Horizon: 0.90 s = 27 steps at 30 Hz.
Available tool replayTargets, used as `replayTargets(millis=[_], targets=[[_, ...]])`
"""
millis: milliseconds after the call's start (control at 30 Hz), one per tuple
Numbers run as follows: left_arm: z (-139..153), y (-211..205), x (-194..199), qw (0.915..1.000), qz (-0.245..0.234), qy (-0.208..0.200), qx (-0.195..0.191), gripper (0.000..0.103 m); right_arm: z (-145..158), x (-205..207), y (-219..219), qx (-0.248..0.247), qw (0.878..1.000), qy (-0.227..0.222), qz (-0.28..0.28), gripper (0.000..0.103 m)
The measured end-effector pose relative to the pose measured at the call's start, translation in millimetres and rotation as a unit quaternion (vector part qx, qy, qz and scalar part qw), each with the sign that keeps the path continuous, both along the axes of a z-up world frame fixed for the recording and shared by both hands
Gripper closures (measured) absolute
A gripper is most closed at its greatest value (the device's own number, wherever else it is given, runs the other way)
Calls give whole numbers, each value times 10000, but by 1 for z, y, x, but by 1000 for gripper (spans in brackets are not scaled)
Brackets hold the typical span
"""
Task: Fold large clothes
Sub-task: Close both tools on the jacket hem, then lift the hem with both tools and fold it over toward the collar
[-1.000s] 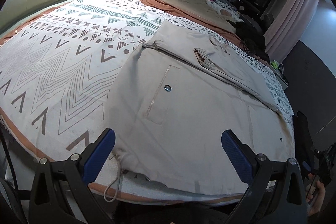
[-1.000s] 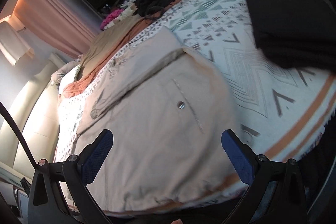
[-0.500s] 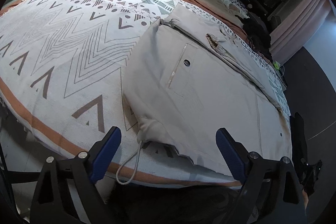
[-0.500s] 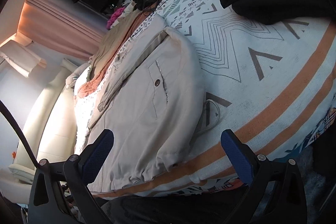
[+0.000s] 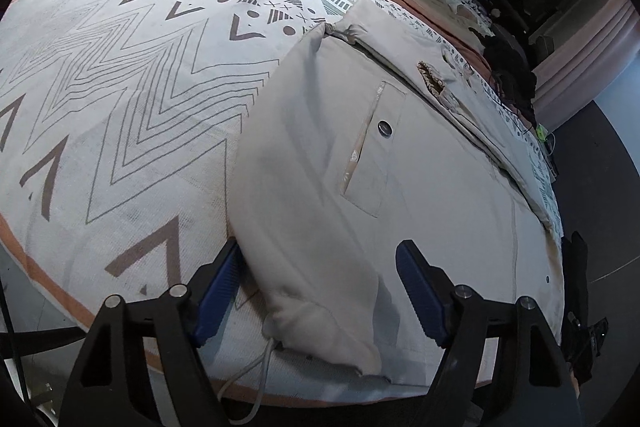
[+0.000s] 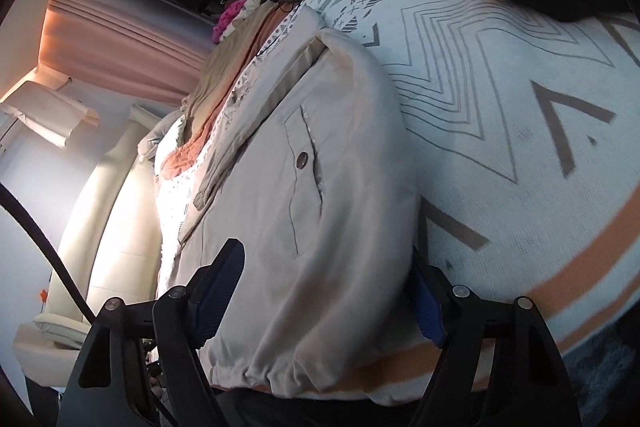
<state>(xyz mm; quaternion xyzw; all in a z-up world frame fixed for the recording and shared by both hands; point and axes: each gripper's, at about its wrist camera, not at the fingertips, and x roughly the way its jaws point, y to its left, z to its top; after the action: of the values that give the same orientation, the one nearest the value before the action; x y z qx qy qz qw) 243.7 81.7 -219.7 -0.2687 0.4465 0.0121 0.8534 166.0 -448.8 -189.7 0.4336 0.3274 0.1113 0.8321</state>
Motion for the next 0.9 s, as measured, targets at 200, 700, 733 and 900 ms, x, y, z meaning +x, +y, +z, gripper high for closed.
replayTargets(millis=[200,700,733,900], targets=[[-1,7,13,9985,-65,-77,-533,25,1,28,9,31,9999,-13,118,27],[-2,-29,15,9943,-890,-296,-510,43,2,55,53,-233,9938,-344,1031,35],[-3,-29,18,9945,-881,-234,-521,51,0,62,55,-217,9938,-285,1056,40],[12,-24,21,9946,-734,-501,-529,65,8,81,58,-305,9943,-258,989,72]])
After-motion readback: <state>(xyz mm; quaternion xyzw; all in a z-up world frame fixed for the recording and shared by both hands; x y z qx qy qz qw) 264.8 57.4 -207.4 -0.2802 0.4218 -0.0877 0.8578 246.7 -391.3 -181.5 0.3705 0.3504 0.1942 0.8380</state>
